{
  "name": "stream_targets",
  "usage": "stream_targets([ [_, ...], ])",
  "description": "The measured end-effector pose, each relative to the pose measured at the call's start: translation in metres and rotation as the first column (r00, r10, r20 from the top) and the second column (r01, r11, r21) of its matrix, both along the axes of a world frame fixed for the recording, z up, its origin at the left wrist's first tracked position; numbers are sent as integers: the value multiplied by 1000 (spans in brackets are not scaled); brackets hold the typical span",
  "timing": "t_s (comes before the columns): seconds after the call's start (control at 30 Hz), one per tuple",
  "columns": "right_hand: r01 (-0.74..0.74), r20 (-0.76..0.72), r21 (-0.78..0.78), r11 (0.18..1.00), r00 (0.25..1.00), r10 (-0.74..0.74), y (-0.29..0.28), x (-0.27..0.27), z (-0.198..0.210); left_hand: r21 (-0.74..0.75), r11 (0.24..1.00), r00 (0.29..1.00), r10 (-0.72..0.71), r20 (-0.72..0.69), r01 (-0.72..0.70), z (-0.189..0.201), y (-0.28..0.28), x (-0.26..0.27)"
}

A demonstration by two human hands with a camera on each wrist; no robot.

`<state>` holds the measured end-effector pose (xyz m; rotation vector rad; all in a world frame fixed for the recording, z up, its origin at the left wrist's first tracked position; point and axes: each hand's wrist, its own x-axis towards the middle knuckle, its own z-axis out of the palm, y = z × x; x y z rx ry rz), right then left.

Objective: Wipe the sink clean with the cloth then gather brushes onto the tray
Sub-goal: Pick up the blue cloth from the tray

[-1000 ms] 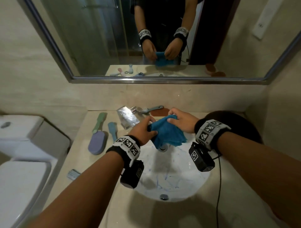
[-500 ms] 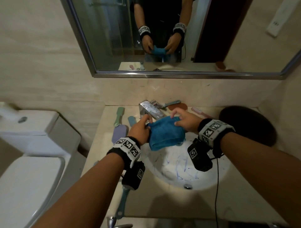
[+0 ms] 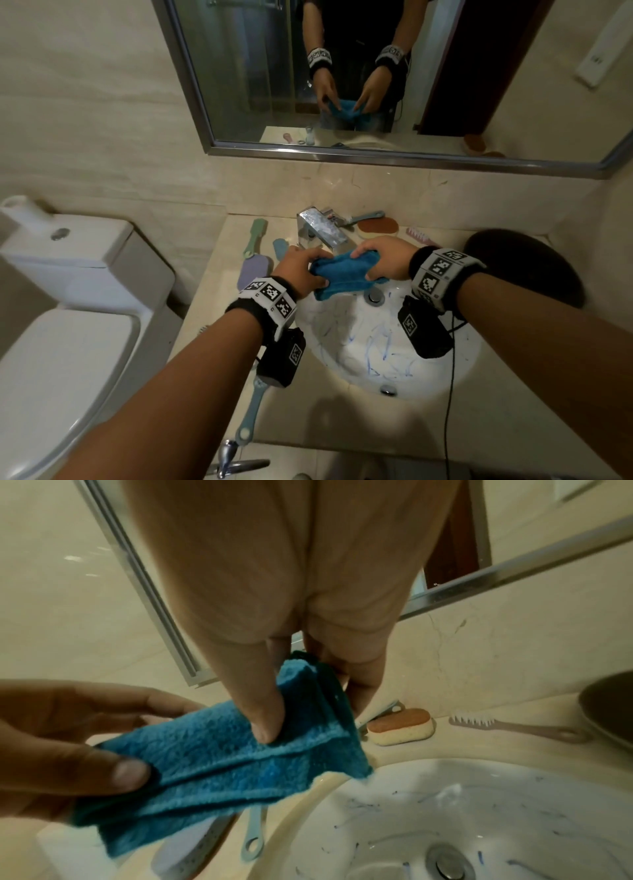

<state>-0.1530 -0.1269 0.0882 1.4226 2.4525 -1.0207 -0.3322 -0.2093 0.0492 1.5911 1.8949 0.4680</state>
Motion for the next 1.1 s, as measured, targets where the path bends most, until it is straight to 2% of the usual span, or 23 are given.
stream_targets([
  [0.17,-25,2,59,998,1000,25,1,4,0,38,999,996,-21,-91,25,5,-2,5],
  [0.37,-24,4,192,981,1000,23,-5,10,8,13,1000,995,19,-95,-18,11,-3,9],
  [0.5,45,-93,175,984,995,-29,-3,12,6,-30,999,997,19,-76,-22,17,-5,16],
  [0.7,46,-184,259,965,983,3,-7,4,1,50,992,988,113,104,-119,19,0,29],
  [0.8,20,-195,224,974,981,25,-10,0,1,71,982,967,160,198,-177,19,6,33],
  [0.93,-80,-185,183,980,976,114,-17,-2,3,26,968,935,234,266,-249,17,14,36],
  [1.1,-82,-210,121,989,972,106,-12,2,-6,-17,969,890,233,392,-247,17,15,44],
])
